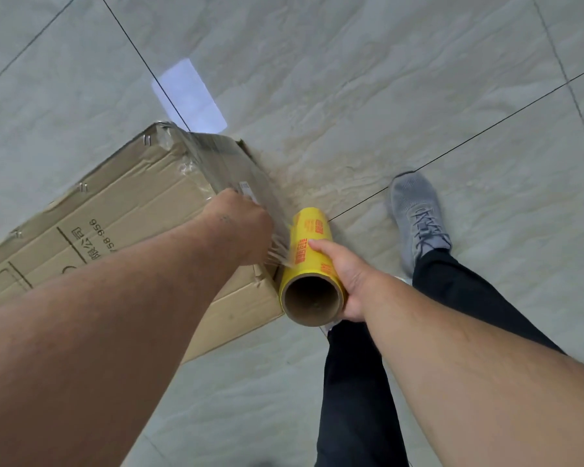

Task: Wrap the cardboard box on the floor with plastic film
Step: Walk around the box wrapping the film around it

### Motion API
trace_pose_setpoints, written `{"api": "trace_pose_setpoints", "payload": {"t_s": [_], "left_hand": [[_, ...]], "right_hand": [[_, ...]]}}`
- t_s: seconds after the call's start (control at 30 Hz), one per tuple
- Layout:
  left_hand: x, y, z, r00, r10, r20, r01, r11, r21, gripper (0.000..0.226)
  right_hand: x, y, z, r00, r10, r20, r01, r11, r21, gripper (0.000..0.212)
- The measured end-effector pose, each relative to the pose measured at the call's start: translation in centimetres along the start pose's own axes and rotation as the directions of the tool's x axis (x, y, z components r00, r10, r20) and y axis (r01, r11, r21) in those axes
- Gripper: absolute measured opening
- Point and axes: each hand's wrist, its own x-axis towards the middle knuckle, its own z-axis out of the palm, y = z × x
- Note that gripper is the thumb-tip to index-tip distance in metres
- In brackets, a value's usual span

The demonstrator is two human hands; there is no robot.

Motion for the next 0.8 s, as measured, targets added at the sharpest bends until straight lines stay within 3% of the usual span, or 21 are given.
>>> {"api": "trace_pose_setpoints", "payload": {"t_s": [0.13,0.27,0.4,0.5,0.63,0.73,0.8], "left_hand": [[-0.5,0.8,0.2,0.999,0.036,-0.037,-0.039,0.996,-0.075,0.032],[-0.6,2.0,0.9,0.994,0.057,-0.095,-0.060,0.998,-0.030,0.031],[0.0,2.2,0.7,0.999,0.024,-0.041,-0.028,0.994,-0.107,0.031],[0.1,3.2,0.9,1.000,-0.004,-0.024,0.001,0.992,-0.129,0.032],[-0.3,4.4,1.9,0.999,0.021,-0.049,-0.022,1.000,-0.016,0.033],[-0.6,4.4,1.1,0.999,0.043,0.032,-0.045,0.997,0.069,0.033],[-0.7,4.3,0.6,0.995,0.023,0.096,-0.031,0.996,0.083,0.032]], "right_hand": [[0.3,-0.5,0.1,1.000,0.007,0.005,-0.007,0.999,-0.038,0.075],[0.6,-0.8,0.2,1.000,0.021,-0.014,-0.023,0.991,-0.131,0.078],[0.9,0.2,-1.0,0.997,0.009,-0.076,-0.033,0.948,-0.318,0.112],[1.4,2.1,-2.4,0.955,-0.158,-0.251,-0.009,0.830,-0.557,0.132],[1.4,3.0,-1.9,0.944,-0.158,-0.289,-0.036,0.823,-0.567,0.137],[1.9,3.4,0.2,0.957,-0.127,-0.262,-0.066,0.782,-0.620,0.140],[2.2,3.8,1.4,0.964,-0.106,-0.242,-0.053,0.819,-0.571,0.139]]}}
